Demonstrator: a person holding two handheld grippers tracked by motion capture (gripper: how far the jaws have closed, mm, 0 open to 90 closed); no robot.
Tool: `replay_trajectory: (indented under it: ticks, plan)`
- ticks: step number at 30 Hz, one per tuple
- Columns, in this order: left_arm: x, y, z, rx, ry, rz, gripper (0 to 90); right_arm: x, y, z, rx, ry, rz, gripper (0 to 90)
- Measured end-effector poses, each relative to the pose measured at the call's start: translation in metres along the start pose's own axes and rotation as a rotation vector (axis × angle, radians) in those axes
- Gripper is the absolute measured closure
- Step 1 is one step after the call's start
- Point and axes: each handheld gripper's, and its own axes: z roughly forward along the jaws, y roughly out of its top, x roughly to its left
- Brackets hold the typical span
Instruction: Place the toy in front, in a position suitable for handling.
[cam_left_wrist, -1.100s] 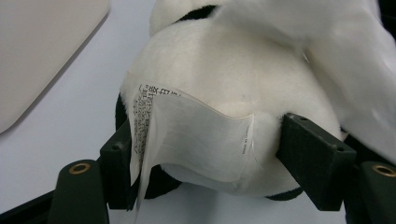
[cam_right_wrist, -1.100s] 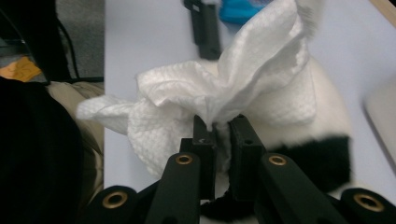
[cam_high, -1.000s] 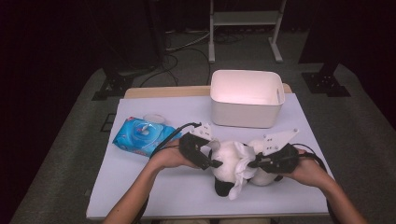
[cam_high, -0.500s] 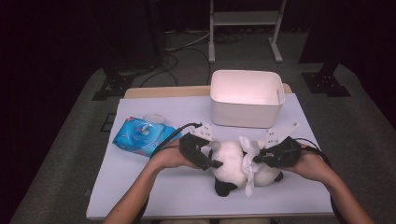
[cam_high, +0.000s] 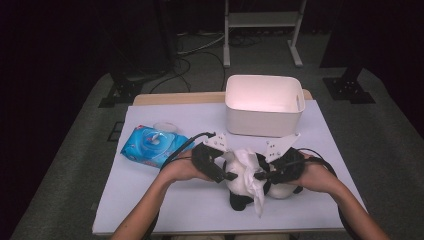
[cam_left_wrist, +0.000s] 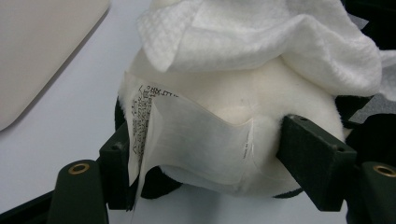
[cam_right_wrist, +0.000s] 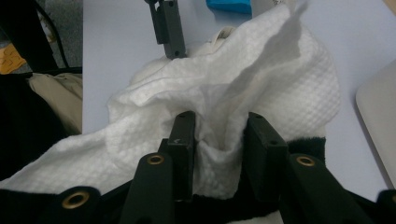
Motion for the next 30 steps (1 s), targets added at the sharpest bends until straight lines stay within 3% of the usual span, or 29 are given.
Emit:
replay_trajectory:
  ticks: [6,14,22,25,30]
  plan:
    - [0.0,-0.002,-0.001,-0.001,0.005,-0.004,27.1,0.001,0.0,0.005,-0.023,0.012,-0.01,82.4]
    - [0.0,0.0,-0.001,-0.01,-0.007,-0.007,27.0,-0.004,-0.005,-0.008,-0.005,-0.01,-0.002,83.5]
    - [0.0,0.001,-0.001,-0.006,-0.008,-0.001,26.6,-0.022,-0.023,-0.021,0.019,-0.071,0.065,83.3]
    - [0.0,0.002,-0.003,-0.002,-0.01,0.006,25.9,-0.024,-0.028,-0.021,0.0,-0.054,0.091,83.4]
    - [-0.002,0.006,-0.013,-0.007,-0.003,0.012,25.3,-0.017,-0.025,-0.009,0.002,-0.005,0.086,83.5]
